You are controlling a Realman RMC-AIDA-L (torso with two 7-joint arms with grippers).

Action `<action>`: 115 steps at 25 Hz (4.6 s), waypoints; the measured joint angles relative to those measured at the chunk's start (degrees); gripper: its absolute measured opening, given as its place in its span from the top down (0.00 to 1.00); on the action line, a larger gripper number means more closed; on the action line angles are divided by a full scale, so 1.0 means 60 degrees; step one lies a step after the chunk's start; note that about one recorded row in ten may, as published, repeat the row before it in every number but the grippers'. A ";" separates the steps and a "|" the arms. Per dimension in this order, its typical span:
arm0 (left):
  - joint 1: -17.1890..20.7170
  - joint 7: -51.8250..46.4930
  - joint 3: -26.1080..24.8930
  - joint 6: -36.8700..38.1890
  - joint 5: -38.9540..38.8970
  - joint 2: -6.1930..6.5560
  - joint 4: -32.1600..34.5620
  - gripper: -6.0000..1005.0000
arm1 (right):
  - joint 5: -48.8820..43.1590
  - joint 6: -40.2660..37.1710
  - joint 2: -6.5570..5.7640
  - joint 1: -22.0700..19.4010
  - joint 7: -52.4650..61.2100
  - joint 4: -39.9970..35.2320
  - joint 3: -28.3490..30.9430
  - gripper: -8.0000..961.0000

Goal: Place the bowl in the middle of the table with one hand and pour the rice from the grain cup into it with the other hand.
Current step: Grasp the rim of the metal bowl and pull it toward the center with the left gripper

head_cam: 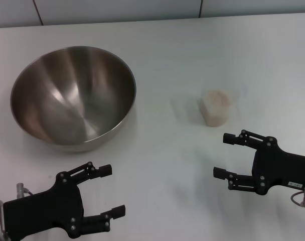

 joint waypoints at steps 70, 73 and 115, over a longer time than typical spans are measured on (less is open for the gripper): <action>-0.1095 -0.0348 0.0293 -0.3294 -0.8702 -0.0011 -0.0527 0.14 | 0.0233 -0.0131 0.0031 0.0030 -0.0028 0.0234 0.0132 0.15; -0.1272 -0.2606 0.1620 -0.3472 -0.8706 -0.0047 0.1085 0.14 | 0.0241 -0.0131 0.0031 0.0046 -0.0029 0.0233 0.0132 0.15; -0.1608 -1.2909 1.0012 -0.5052 -0.3096 -0.0079 0.7911 0.24 | 0.0253 -0.0026 0.0030 0.0131 -0.0029 0.0234 0.0131 0.15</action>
